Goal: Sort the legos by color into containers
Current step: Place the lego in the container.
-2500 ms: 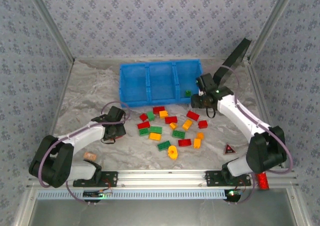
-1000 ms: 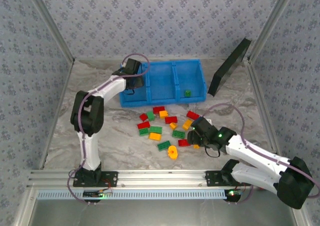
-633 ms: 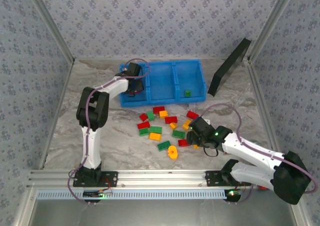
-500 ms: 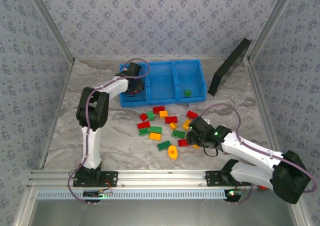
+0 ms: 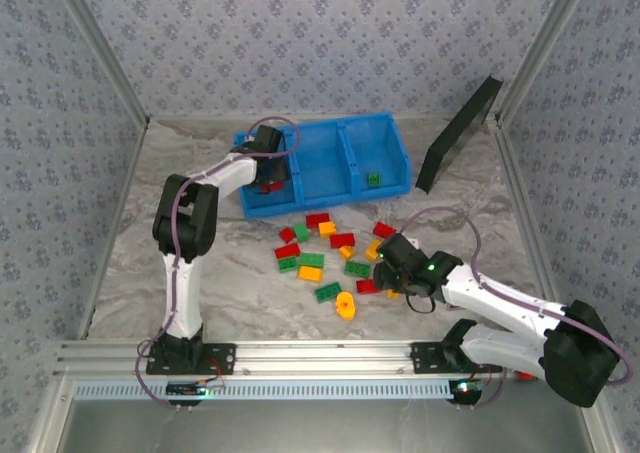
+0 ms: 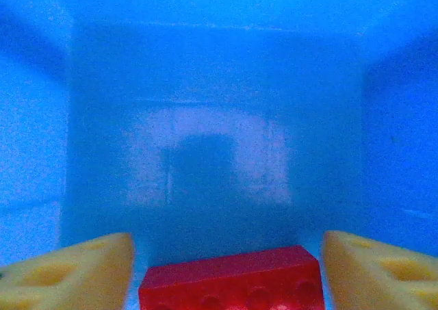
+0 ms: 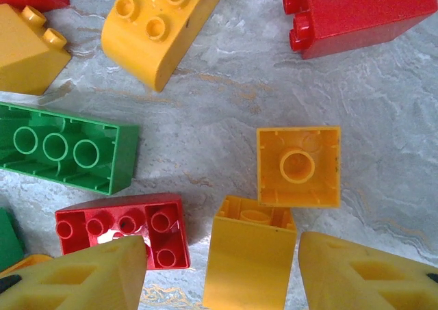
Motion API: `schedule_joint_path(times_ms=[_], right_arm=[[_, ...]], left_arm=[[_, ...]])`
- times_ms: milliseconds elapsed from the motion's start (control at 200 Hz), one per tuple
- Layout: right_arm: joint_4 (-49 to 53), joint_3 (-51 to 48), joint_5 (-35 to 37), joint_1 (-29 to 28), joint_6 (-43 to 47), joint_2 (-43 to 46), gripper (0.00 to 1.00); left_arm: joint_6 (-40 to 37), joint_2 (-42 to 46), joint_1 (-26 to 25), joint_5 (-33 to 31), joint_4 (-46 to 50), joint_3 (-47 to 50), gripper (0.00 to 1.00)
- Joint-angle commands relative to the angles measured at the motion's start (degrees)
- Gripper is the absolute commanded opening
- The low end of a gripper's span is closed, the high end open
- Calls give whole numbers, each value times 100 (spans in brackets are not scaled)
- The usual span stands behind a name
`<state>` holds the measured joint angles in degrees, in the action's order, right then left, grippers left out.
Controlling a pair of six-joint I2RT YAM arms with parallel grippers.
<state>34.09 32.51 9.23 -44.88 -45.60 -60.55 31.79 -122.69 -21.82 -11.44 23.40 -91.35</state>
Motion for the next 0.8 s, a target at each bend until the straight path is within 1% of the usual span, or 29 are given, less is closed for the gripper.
schedule_joint_path(times_ms=[0, 60, 90, 130, 335, 510, 795], right_arm=[[64, 159, 62, 6, 16, -51, 62], [59, 159, 62, 1, 13, -70, 62], [62, 165, 61, -9, 10, -79, 62], [70, 167, 69, -18, 8, -88, 63], [79, 142, 87, -52, -10, -71, 63], [63, 115, 87, -56, -23, -110, 63], [61, 49, 131, -52, -208, -169, 65]], left_arm=[[73, 217, 47, -173, 81, -211, 53], [64, 233, 55, -187, 91, -212, 41], [64, 237, 63, -191, 103, -209, 37], [73, 245, 72, -172, 118, -215, 34], [108, 303, 117, -51, 61, -139, 31], [39, 573, 126, 138, -415, 128, 28], [-63, 1002, 130, 441, -591, 196, 16]])
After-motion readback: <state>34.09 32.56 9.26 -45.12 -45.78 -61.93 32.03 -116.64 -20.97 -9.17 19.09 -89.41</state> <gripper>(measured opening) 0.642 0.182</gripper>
